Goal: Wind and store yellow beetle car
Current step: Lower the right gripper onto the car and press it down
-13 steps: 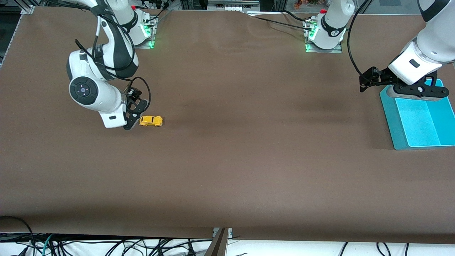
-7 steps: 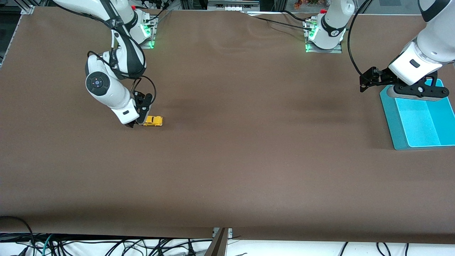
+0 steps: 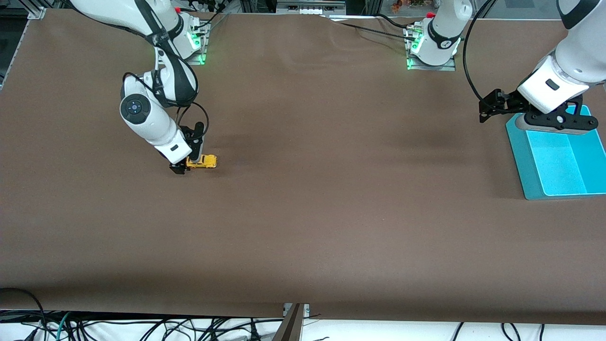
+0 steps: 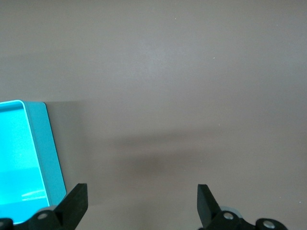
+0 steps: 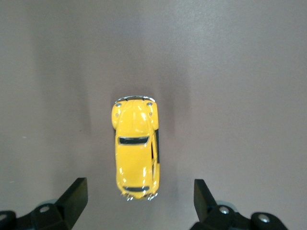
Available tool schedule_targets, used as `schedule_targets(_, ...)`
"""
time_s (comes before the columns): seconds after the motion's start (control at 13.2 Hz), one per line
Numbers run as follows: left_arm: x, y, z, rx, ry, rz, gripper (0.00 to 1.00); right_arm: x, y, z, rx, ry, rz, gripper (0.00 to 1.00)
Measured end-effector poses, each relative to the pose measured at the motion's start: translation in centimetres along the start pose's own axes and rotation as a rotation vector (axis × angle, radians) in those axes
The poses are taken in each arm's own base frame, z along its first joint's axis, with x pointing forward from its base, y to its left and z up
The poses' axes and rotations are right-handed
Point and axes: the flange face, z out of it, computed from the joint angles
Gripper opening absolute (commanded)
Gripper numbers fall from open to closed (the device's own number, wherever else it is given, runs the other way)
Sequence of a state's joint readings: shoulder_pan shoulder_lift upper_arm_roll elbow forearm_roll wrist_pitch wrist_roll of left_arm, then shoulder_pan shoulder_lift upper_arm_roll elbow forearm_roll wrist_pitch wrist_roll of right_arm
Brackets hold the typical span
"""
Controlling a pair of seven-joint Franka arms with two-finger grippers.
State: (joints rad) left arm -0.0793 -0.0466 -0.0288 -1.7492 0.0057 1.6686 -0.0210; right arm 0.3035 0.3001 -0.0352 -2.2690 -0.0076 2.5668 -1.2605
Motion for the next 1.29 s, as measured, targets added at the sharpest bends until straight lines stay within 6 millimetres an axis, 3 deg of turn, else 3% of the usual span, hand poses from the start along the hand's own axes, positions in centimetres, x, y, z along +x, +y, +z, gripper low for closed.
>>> schedule_targets(0.15,0.0,0.0,0.0,0.0,0.0,0.0,1.0,0.0,-0.2,1.6,-0.02,0.005,-0.016,0.93)
schedule_targets(0.3,0.0,0.0,0.0,0.0,0.0,0.0,1.0,0.0,-0.4,2.8,-0.031,0.008,-0.028,0.82)
schedule_targets(0.53,0.0,0.0,0.0,0.0,0.0,0.0,1.0,0.0,-0.5,3.1,-0.034,0.008,-0.06,0.64)
schedule_targets(0.68,0.0,0.0,0.0,0.0,0.0,0.0,1.0,0.0,-0.5,3.1,-0.036,0.008,-0.069,0.64)
schedule_targets(0.91,0.0,0.0,0.0,0.0,0.0,0.0,1.0,0.1,-0.5,3.0,-0.037,0.009,-0.083,0.32)
schedule_targets(1.06,0.0,0.0,0.0,0.0,0.0,0.0,1.0,0.6,-0.6,3.0,-0.038,0.012,-0.096,0.19)
schedule_targets(1.29,0.0,0.0,0.0,0.0,0.0,0.0,1.0,1.0,-0.8,3.0,-0.037,0.014,-0.104,0.16)
